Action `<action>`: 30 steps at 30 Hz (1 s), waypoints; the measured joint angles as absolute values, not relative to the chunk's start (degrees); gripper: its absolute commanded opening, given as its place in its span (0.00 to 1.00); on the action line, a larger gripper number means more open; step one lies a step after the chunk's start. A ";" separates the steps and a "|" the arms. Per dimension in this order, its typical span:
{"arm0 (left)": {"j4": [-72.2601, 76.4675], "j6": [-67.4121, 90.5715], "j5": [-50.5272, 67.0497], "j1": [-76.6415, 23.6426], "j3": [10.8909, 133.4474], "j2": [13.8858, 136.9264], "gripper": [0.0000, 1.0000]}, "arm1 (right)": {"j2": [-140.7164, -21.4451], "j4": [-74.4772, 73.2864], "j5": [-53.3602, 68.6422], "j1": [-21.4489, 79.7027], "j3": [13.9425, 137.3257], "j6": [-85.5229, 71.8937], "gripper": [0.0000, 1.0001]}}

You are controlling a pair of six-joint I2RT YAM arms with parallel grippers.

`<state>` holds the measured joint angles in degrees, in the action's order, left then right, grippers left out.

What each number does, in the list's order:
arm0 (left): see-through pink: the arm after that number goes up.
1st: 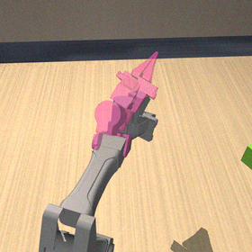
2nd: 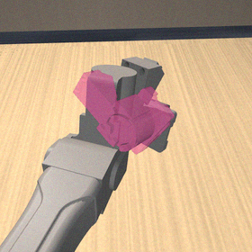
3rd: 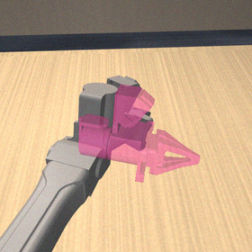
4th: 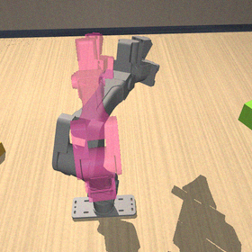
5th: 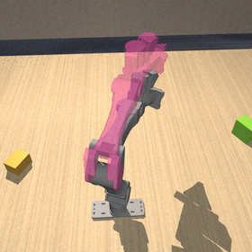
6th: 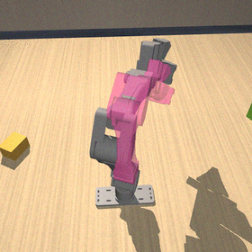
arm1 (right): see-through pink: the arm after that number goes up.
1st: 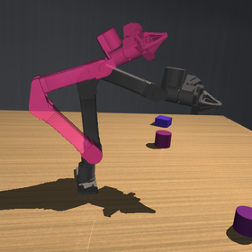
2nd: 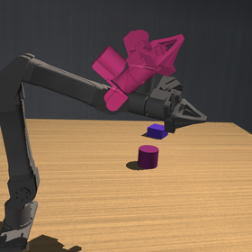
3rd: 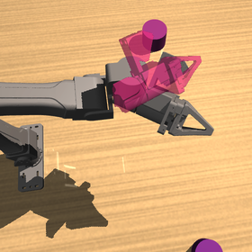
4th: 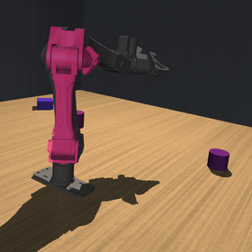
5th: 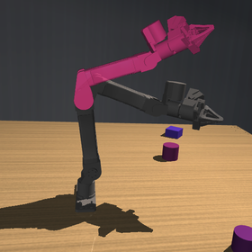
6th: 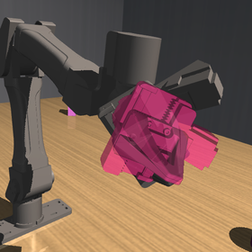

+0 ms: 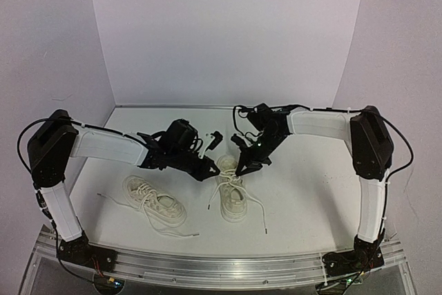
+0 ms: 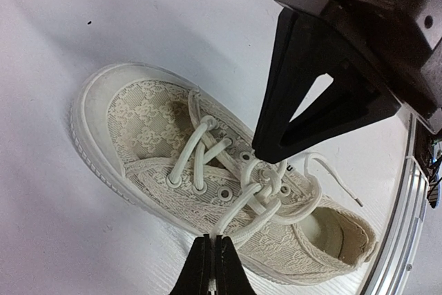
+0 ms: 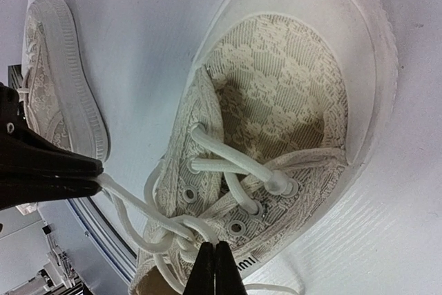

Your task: Tie the shoes

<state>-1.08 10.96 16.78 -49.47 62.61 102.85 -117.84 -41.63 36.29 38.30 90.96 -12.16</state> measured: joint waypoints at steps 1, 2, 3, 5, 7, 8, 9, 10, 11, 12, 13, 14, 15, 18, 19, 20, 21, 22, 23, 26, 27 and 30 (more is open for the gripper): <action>-1.08 10.96 16.78 -49.47 62.59 102.85 0.00 | -117.33 -41.41 36.21 38.30 90.63 -12.59 0.00; -1.08 10.96 16.79 -49.47 62.57 102.85 0.00 | -116.69 -41.06 36.21 38.30 90.13 -13.05 0.00; -1.10 10.95 16.78 -49.47 62.55 102.85 0.00 | -115.92 -40.56 36.22 38.30 89.49 -13.54 0.00; -1.36 10.90 16.76 -49.47 62.54 102.85 0.00 | -114.26 -39.28 36.29 38.30 88.08 -14.70 0.00; -1.65 10.67 16.73 -49.47 62.50 102.85 0.00 | -112.82 -37.86 36.48 38.30 86.60 -15.83 0.00; -1.80 10.54 16.70 -49.47 62.48 102.85 0.00 | -112.36 -37.23 36.61 38.30 86.00 -16.37 0.00; -2.01 10.42 16.68 -49.47 62.48 102.85 0.00 | -111.99 -36.48 36.81 38.30 85.38 -16.90 0.00; -2.20 10.28 16.64 -49.47 62.48 102.85 0.00 | -111.82 -35.84 37.01 38.30 84.82 -17.39 0.00; -2.48 10.10 16.52 -49.47 62.48 102.85 0.01 | -111.79 -35.18 37.20 38.30 84.25 -17.89 0.00; -2.80 9.77 16.42 -49.47 62.48 102.85 0.02 | -111.79 -34.70 37.36 38.30 83.79 -18.21 0.00; -3.11 9.34 16.34 -49.47 62.48 102.85 0.05 | -111.79 -34.18 37.55 38.30 83.26 -18.53 0.00; -3.24 8.88 16.31 -49.47 62.42 102.80 0.10 | -111.78 -33.77 37.72 38.30 82.77 -18.80 0.00; -3.20 8.53 16.27 -49.47 62.30 102.69 0.16 | -111.76 -33.41 37.91 38.30 82.32 -19.10 0.00; -3.14 6.30 15.66 -49.49 61.08 100.37 0.31 | -111.74 -32.60 38.32 38.28 81.41 -19.86 0.00; -3.18 4.86 15.38 -49.50 60.77 99.33 0.35 | -111.74 -32.38 38.41 38.28 81.25 -20.14 0.00; -3.10 3.53 14.87 -49.50 60.38 97.89 0.38 | -111.72 -32.15 38.45 38.28 81.13 -20.34 0.00; -3.06 2.16 14.50 -49.50 60.16 96.31 0.40 | -111.66 -31.81 38.54 38.28 81.00 -20.59 0.00; -2.97 0.75 14.02 -49.50 60.05 94.70 0.43 | -111.56 -31.56 38.59 38.28 80.86 -20.82 0.00; -2.86 -0.92 13.52 -49.50 59.96 93.06 0.44 | -111.45 -31.30 38.64 38.28 80.73 -21.05 0.00; -2.99 -7.61 12.51 -49.76 60.14 89.15 0.44 | -111.00 -30.53 38.77 38.28 80.54 -21.60 0.00; -3.21 -10.04 12.20 -49.92 60.32 88.33 0.43 | -110.89 -30.32 38.83 38.28 80.53 -21.79 0.00; -5.25 -17.72 11.99 -51.12 61.82 88.51 0.38 | -110.76 -29.66 38.87 38.28 80.35 -22.46 0.00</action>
<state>-5.25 -17.72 11.99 -51.12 61.82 88.51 -110.76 -29.66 38.87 38.28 80.35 -22.46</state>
